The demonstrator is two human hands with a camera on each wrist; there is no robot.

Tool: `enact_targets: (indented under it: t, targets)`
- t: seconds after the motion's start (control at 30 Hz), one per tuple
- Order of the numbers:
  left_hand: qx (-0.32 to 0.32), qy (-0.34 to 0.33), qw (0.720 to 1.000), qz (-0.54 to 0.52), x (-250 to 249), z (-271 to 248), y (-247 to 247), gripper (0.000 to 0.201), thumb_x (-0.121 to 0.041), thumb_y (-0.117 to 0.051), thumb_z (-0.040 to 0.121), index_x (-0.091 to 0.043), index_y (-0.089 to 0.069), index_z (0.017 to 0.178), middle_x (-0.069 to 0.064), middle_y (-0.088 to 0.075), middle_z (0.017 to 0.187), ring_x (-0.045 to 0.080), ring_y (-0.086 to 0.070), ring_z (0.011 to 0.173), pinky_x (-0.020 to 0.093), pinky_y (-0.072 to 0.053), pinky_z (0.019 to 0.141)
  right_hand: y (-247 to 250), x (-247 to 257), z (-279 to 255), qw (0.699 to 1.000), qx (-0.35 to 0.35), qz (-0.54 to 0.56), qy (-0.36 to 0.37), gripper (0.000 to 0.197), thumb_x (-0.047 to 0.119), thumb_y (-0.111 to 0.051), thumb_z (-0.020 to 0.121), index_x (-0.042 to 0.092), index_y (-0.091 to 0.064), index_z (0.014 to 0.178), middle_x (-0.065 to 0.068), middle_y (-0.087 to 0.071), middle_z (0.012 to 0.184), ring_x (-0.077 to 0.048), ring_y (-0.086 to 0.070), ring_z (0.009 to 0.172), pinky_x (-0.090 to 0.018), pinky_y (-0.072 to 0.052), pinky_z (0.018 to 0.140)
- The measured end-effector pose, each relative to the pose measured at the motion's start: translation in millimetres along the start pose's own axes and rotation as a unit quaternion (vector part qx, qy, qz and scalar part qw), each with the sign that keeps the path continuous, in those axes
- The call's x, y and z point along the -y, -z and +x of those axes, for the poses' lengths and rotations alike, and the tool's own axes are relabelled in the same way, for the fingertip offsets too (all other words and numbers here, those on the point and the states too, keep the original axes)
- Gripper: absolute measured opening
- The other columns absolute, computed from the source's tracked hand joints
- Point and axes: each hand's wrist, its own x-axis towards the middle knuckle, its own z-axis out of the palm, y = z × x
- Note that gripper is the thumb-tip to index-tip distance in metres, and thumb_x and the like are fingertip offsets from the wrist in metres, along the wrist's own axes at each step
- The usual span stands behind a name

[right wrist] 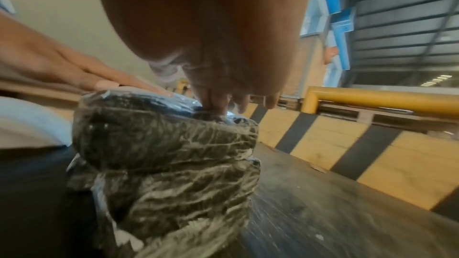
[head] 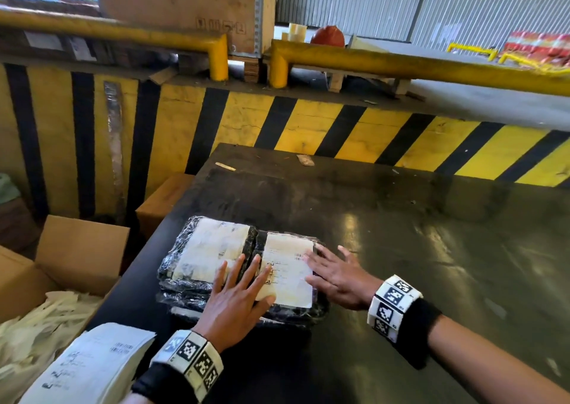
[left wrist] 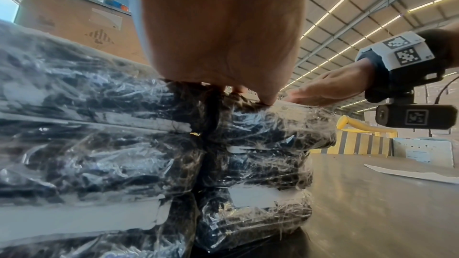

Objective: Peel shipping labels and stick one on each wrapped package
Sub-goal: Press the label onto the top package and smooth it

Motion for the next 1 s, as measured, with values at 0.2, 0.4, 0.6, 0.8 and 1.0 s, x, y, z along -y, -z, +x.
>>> enact_targets:
  t: [0.2,0.4,0.6,0.8,1.0]
  targets:
    - [0.004,-0.016,1.000,-0.010,2,2,-2,0.095,-0.079,0.032,0.061,-0.038,0.014,0.145,-0.011,0.021,0.155,0.021,0.030,0.140,0.033,0.034,0.103,-18,49,2,0.998,-0.046,0.028,0.015,0.103,0.070,0.017,0.065,0.016,-0.003,0.151,0.001,0.006,0.159,-0.013,0.013,0.145,-0.044,0.014,0.114]
    - [0.015,-0.012,1.000,-0.021,0,1,3,0.102,-0.080,0.031,0.058,-0.039,0.008,0.148,-0.012,0.022,0.154,0.017,0.030,0.140,0.029,0.038,0.098,-34,35,-18,0.996,-0.088,0.014,-0.011,0.098,0.069,0.017,0.067,0.020,0.000,0.151,0.008,0.005,0.159,-0.013,0.011,0.146,-0.043,0.018,0.111]
    - [0.019,-0.014,0.999,-0.033,1,3,2,0.109,-0.082,0.030,0.056,-0.036,0.002,0.150,-0.011,0.016,0.156,0.015,0.028,0.140,0.033,0.028,0.106,-33,57,-9,0.989,-0.116,0.066,-0.061,0.100,0.070,0.016,0.068,0.016,-0.005,0.150,0.003,0.003,0.160,-0.014,0.015,0.145,-0.046,0.018,0.112]
    - [0.018,-0.017,0.999,-0.046,1,0,4,0.111,-0.084,0.029,0.054,-0.036,0.001,0.150,-0.012,0.016,0.154,0.014,0.028,0.139,0.038,0.023,0.111,-59,60,-40,0.990,-0.130,0.042,-0.027,0.084,0.067,0.004,0.081,0.021,0.000,0.151,0.010,0.010,0.158,-0.010,0.019,0.143,-0.045,0.018,0.114]
    - [0.025,-0.014,0.999,-0.038,2,1,3,0.111,-0.083,0.031,0.053,-0.036,0.004,0.150,-0.011,0.018,0.155,0.014,0.029,0.138,0.040,0.023,0.111,-59,64,-36,0.980,-0.182,0.038,-0.072,0.086,0.067,0.005,0.083,0.017,-0.014,0.150,0.003,-0.005,0.159,-0.016,0.008,0.147,-0.043,0.017,0.113]
